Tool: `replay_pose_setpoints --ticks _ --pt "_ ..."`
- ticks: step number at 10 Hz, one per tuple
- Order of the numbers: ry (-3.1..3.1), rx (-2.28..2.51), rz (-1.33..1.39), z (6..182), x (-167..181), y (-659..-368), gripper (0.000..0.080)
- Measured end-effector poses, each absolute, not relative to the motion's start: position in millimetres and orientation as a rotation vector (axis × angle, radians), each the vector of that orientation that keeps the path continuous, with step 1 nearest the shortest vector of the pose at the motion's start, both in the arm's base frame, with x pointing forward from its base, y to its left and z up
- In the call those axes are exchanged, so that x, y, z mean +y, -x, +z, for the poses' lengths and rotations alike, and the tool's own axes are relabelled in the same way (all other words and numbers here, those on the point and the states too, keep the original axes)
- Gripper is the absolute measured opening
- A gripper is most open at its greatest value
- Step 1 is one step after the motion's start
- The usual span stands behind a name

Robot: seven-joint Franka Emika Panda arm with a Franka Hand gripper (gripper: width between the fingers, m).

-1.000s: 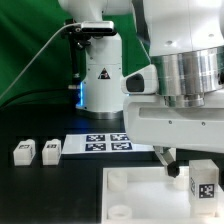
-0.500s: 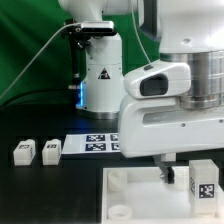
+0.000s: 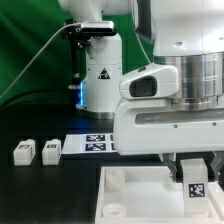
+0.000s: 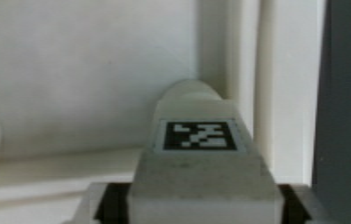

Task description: Assemble one leg

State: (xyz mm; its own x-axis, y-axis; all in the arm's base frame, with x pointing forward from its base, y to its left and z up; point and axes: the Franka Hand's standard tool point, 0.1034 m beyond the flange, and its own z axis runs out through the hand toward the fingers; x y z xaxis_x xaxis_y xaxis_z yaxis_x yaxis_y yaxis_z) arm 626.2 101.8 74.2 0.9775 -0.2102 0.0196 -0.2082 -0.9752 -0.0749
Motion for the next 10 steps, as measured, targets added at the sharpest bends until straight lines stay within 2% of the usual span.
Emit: replay_pose_setpoints --ticks 2,6,10 --pt "2.983 0.695 -0.027 74.1 104.3 -627.3 0.0294" --pt "2.453 1.842 0.054 71.6 110.3 -629.5 0.0294" --pt "1.954 2.359 0.062 70.0 120.8 -623.4 0.0294"
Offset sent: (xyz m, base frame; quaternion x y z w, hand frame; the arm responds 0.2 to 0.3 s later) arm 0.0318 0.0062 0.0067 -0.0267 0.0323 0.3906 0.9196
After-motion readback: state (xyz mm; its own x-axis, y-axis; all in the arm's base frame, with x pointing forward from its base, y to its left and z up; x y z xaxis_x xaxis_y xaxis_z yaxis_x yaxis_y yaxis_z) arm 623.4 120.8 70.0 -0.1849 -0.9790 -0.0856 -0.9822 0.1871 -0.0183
